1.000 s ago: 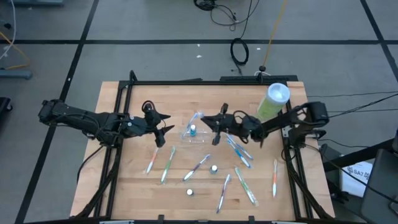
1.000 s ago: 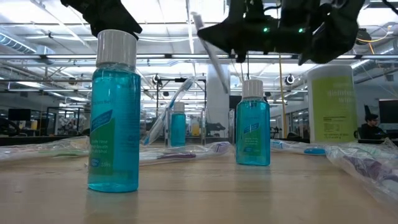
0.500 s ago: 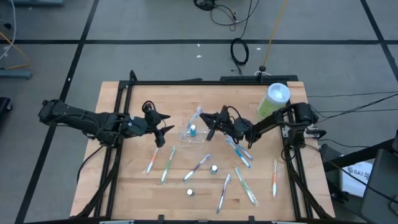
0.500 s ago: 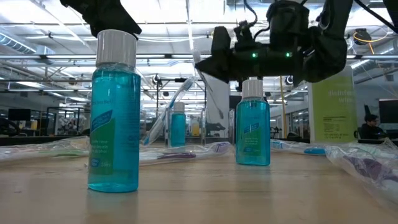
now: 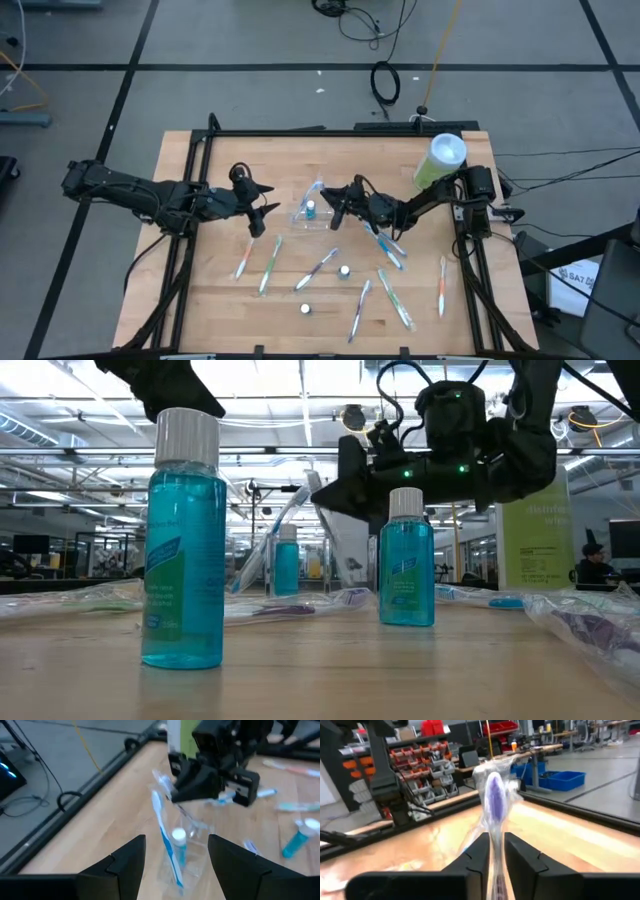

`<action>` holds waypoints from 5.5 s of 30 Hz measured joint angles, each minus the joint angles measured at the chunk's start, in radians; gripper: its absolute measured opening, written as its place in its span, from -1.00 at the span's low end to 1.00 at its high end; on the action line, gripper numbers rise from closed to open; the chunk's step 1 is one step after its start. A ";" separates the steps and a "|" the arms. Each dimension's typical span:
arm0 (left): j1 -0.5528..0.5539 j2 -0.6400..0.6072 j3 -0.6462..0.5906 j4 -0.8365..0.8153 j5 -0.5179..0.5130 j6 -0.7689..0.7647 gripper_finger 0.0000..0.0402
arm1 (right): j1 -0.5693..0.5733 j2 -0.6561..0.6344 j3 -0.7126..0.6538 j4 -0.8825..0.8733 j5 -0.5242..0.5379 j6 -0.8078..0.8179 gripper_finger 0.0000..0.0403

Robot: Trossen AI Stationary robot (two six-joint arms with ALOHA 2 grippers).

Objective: Pick & Place toothbrushing station
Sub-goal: Put the top purple toothbrush into the transparent organizer, then put the top orange toothbrush into the transparent organizer

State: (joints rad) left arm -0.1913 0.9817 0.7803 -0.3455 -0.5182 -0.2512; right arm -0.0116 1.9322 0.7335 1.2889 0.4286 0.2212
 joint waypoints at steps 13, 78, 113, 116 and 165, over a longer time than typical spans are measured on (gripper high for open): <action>0.000 0.000 0.000 -0.056 0.060 -0.040 0.11 | 0.055 -0.076 -0.001 -0.017 0.121 -0.159 -0.29; -0.193 0.387 -0.165 -0.347 0.157 -1.119 0.11 | 0.113 -0.698 -0.096 -1.525 -0.094 0.414 -0.15; -0.175 0.379 -0.251 -0.220 0.189 -1.087 -0.67 | 0.113 -0.698 -0.096 -1.431 -0.094 0.335 -0.15; -0.176 0.370 -0.237 -0.220 0.206 -1.085 -0.78 | 0.113 -0.698 -0.096 -1.431 -0.094 0.335 -0.15; 0.072 0.524 -0.213 1.256 -0.190 0.184 -0.91 | 0.113 -0.698 -0.096 -1.360 -0.091 0.287 -0.15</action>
State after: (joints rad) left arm -0.1193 1.5052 0.5671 0.9106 -0.7078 -0.0676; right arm 0.1017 1.2346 0.6373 -0.0711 0.3374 0.5079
